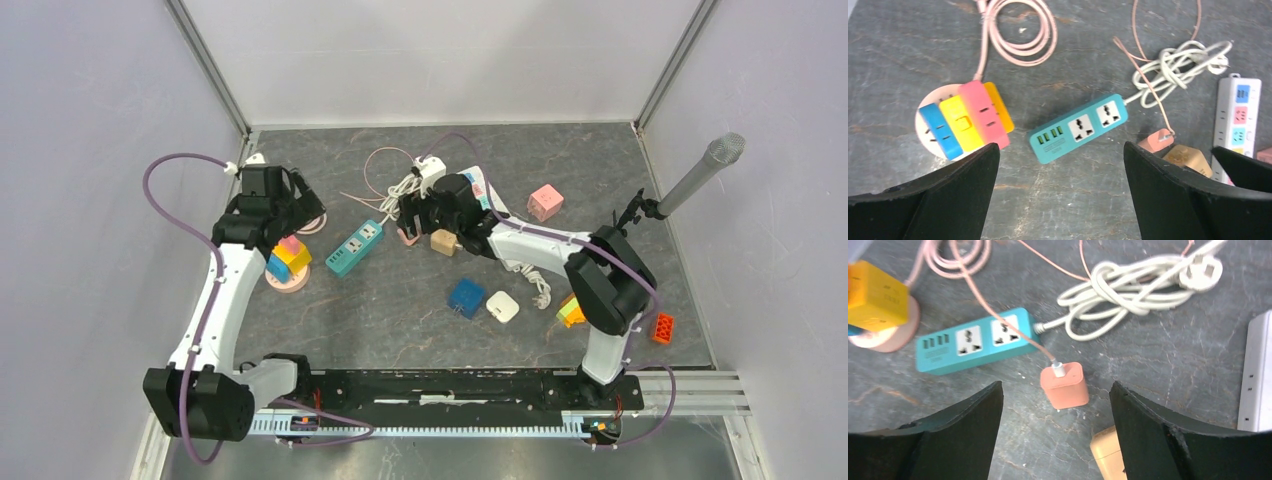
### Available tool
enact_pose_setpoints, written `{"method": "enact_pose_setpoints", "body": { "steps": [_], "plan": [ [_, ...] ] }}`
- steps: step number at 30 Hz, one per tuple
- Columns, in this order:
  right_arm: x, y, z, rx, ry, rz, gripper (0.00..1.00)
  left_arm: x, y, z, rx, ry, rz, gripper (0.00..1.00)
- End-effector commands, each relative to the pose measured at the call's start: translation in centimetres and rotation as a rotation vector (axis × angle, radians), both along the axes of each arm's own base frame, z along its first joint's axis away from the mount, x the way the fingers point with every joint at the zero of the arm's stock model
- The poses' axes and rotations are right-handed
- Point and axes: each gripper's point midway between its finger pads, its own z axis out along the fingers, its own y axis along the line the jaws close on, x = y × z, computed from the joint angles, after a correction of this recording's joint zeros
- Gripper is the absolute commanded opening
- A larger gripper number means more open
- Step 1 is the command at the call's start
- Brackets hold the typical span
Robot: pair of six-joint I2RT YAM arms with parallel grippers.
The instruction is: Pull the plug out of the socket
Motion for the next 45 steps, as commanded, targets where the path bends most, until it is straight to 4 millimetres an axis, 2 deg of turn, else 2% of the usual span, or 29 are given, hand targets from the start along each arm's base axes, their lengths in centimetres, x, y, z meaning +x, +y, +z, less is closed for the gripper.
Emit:
{"method": "enact_pose_setpoints", "body": {
  "steps": [1,5,11,17,22,26,30,33,41,45],
  "plan": [
    [-1.4,1.3,5.5,0.160,-0.108,0.094,0.83,-1.0,2.9,0.6,0.042,0.011,0.089,1.00],
    [-4.2,2.5,5.8,0.248,-0.097,0.164,0.83,-1.5,4.8,-0.8,0.038,0.043,0.159,1.00],
    [-7.1,4.1,5.2,0.296,-0.061,0.233,0.81,-1.0,4.4,-2.8,-0.065,0.100,0.135,1.00],
    [-8.5,5.8,4.9,0.307,-0.038,0.297,0.76,-1.4,5.1,-4.2,-0.052,0.137,0.173,0.89],
    [-8.8,6.2,5.2,0.328,-0.035,0.306,0.73,-2.7,6.2,-6.5,-0.004,0.204,0.218,0.81],
    [-9.1,6.0,4.9,0.339,-0.015,0.294,0.69,-2.4,5.6,-7.3,-0.037,0.225,0.204,0.70],
    [-9.5,5.4,4.3,0.343,-0.001,0.280,0.68,-2.6,6.1,-7.2,-0.007,0.232,0.211,0.56],
    [-9.7,5.1,4.0,0.342,0.005,0.272,0.69,-3.2,5.8,-7.2,-0.019,0.242,0.208,0.39],
    [-9.7,5.4,4.0,0.356,0.019,0.272,0.67,-5.4,4.4,-5.9,-0.069,0.224,0.176,0.04],
    [-9.6,5.4,3.9,0.359,0.022,0.269,0.67,-6.6,3.0,-4.8,-0.130,0.209,0.142,0.02]
  ]
}}
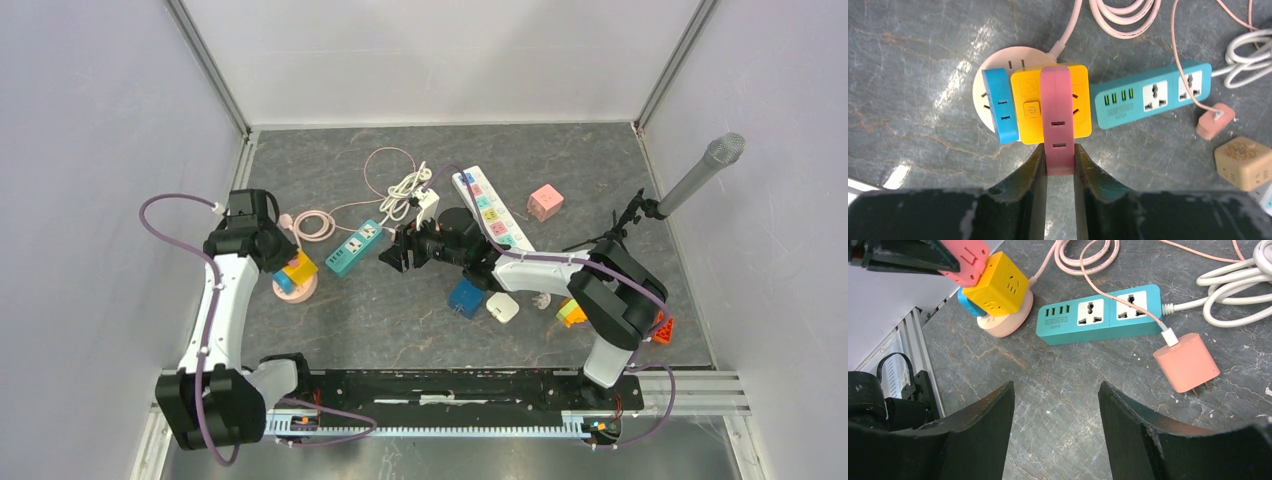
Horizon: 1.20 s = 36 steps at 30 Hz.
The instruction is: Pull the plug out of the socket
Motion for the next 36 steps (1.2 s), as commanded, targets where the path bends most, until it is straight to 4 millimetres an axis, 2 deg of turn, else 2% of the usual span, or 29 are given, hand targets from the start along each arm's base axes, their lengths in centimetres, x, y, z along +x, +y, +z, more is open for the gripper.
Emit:
{"method": "enact_pose_setpoints", "body": {
  "steps": [1,8,16,18,22,23,25,29,32,34,36],
  "plan": [
    [0.2,0.7,1.9,0.057,-0.031,0.001,0.67,-1.2,-1.6,2.4,-0.079,-0.073,-0.010,0.02],
    [0.2,0.8,2.4,0.068,-0.034,0.000,0.66,-3.3,-3.8,2.7,-0.206,-0.126,0.016,0.02],
    [-0.4,0.7,2.8,0.082,-0.051,0.017,0.68,-4.3,-6.8,1.1,-0.323,-0.105,0.000,0.03],
    [-0.7,0.8,2.9,0.087,-0.057,0.035,0.70,-4.2,-7.7,0.6,-0.343,-0.097,-0.025,0.14],
    [-1.7,1.2,3.2,0.100,-0.091,0.074,0.74,-3.9,-8.1,0.7,-0.303,-0.090,-0.075,0.47],
    [-2.0,1.4,3.4,0.106,-0.102,0.084,0.75,-3.5,-7.9,1.2,-0.286,-0.102,-0.080,0.57],
    [-2.6,1.7,3.8,0.121,-0.127,0.104,0.75,-2.7,-7.1,2.5,-0.239,-0.145,-0.076,0.69],
    [-4.1,3.4,5.4,0.162,-0.202,0.146,0.75,-0.9,-4.5,7.6,-0.102,-0.312,-0.028,0.85],
    [-5.7,5.9,6.3,0.146,-0.284,0.177,0.80,-0.8,-2.0,11.2,0.011,-0.418,0.040,0.90],
    [-6.4,7.8,6.9,0.123,-0.339,0.186,0.83,-0.9,-1.1,12.7,0.065,-0.453,0.054,0.90],
    [-7.3,9.7,7.1,0.096,-0.397,0.214,0.85,-1.3,-0.4,13.4,0.100,-0.458,0.072,0.91]
  ]
}}
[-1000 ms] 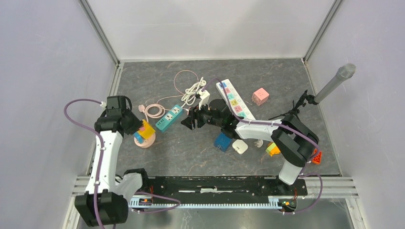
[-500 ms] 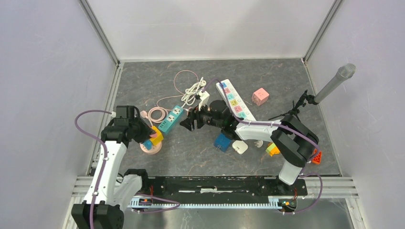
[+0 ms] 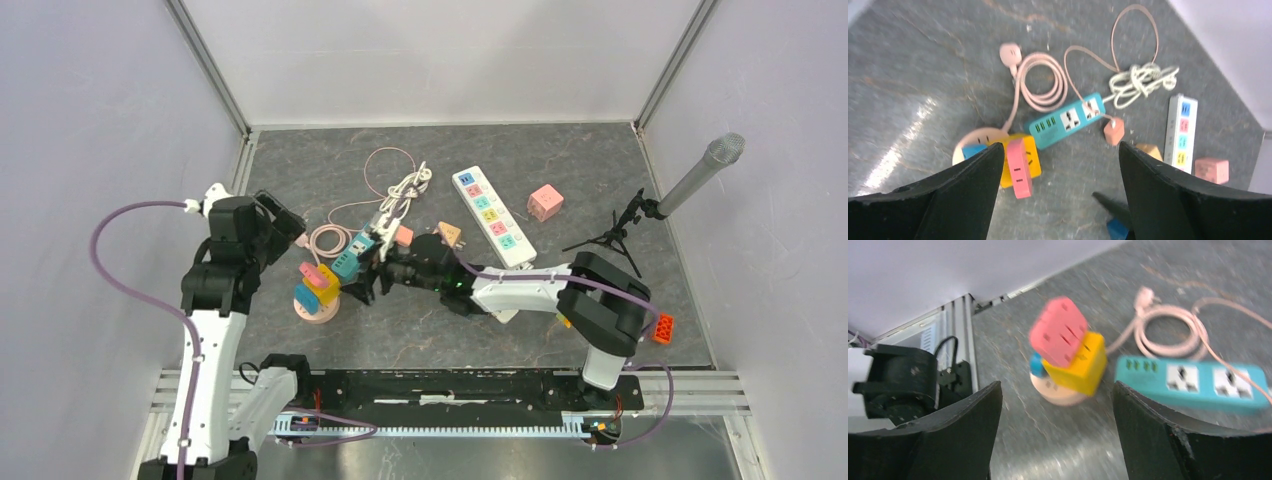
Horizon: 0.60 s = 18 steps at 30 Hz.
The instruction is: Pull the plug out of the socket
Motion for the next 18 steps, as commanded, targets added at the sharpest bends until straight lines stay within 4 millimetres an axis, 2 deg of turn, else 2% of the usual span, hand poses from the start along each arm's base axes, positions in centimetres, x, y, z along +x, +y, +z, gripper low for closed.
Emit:
{"method": "enact_pose_setpoints", "body": {
  "steps": [1,6,10,13,15,18],
  "plan": [
    [-1.0,4.9,3.6,0.014,-0.226,0.025,0.85,-0.2,3.2,3.5,0.153,-0.084,0.096,0.91],
    [-0.1,8.4,2.6,-0.065,-0.283,-0.020,0.85,-1.0,3.9,3.9,0.177,-0.080,0.122,0.91],
    [1.1,9.5,1.1,-0.103,-0.268,-0.062,0.82,-1.6,4.5,4.6,0.194,-0.105,0.151,0.92],
    [1.2,10.0,-0.4,-0.136,-0.259,-0.048,0.78,-1.8,4.7,4.8,0.201,-0.114,0.161,0.92],
    [1.1,10.4,-1.6,-0.165,-0.246,-0.033,0.74,-1.7,4.7,4.6,0.200,-0.107,0.164,0.92],
    [1.3,10.7,-2.9,-0.202,-0.222,-0.036,0.55,-1.3,4.4,4.1,0.194,-0.086,0.150,0.92]
  ]
}}
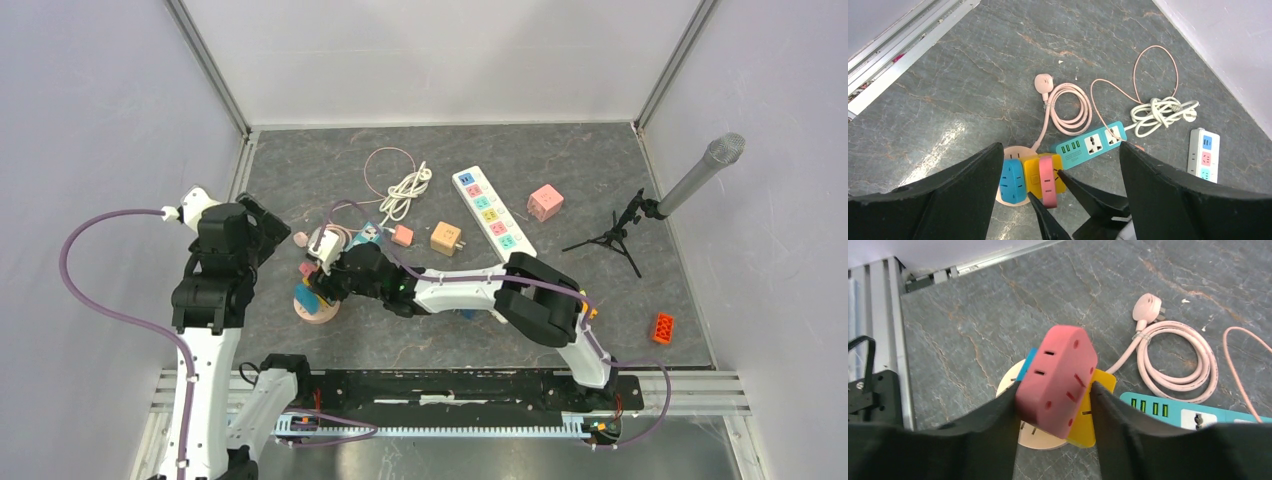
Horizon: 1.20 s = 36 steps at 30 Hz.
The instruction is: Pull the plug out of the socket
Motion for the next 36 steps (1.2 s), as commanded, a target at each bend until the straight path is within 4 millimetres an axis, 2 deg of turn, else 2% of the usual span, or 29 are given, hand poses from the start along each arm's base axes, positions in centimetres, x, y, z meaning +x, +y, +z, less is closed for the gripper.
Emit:
{"method": "enact_pose_setpoints", "body": {
  "steps": [1,6,8,12,15,20,23,25,27,31,34,36],
  "plan": [
    [0.9,0.7,0.3,-0.018,-0.003,-0.033,0.49,0.3,0.4,0.5,0.031,0.008,0.000,0.92],
    [1.6,-0.9,0.7,-0.038,-0.029,-0.080,0.24,1.0,-0.7,-0.8,-0.004,0.058,-0.049,0.92],
    [1.7,-1.7,0.6,-0.055,-0.038,-0.077,0.20,1.2,-1.0,-1.2,-0.002,0.076,-0.074,0.92],
    [1.5,-3.7,0.4,-0.076,-0.042,-0.024,0.16,1.4,-1.0,-2.2,0.022,0.140,-0.100,0.92],
    [1.4,-5.7,-0.5,-0.117,-0.058,0.032,0.16,1.4,-1.5,-3.1,0.004,0.167,-0.123,0.92],
    [2.0,-8.9,-1.3,-0.159,-0.047,0.063,0.16,1.5,-3.1,-5.2,-0.058,0.209,-0.186,0.92],
    [1.5,-10.3,-1.4,-0.174,-0.064,0.119,0.16,1.4,-4.4,-6.7,-0.106,0.239,-0.240,0.89],
    [0.7,-10.9,-1.6,-0.191,-0.081,0.172,0.18,1.2,-5.9,-7.8,-0.163,0.246,-0.307,0.84],
    [-0.2,-11.3,-1.9,-0.215,-0.096,0.237,0.20,1.4,-8.3,-8.7,-0.243,0.227,-0.425,0.79],
    [-0.7,-11.2,-1.8,-0.211,-0.085,0.275,0.36,0.8,-12.3,-11.0,-0.407,0.245,-0.592,0.70],
    [-0.1,-10.8,-1.2,-0.177,-0.077,0.238,0.56,0.5,-12.7,-12.5,-0.444,0.283,-0.585,0.66],
    [0.2,-10.7,-0.4,-0.136,-0.078,0.209,0.63,0.3,-12.4,-13.2,-0.437,0.306,-0.568,0.65]
  ]
}}
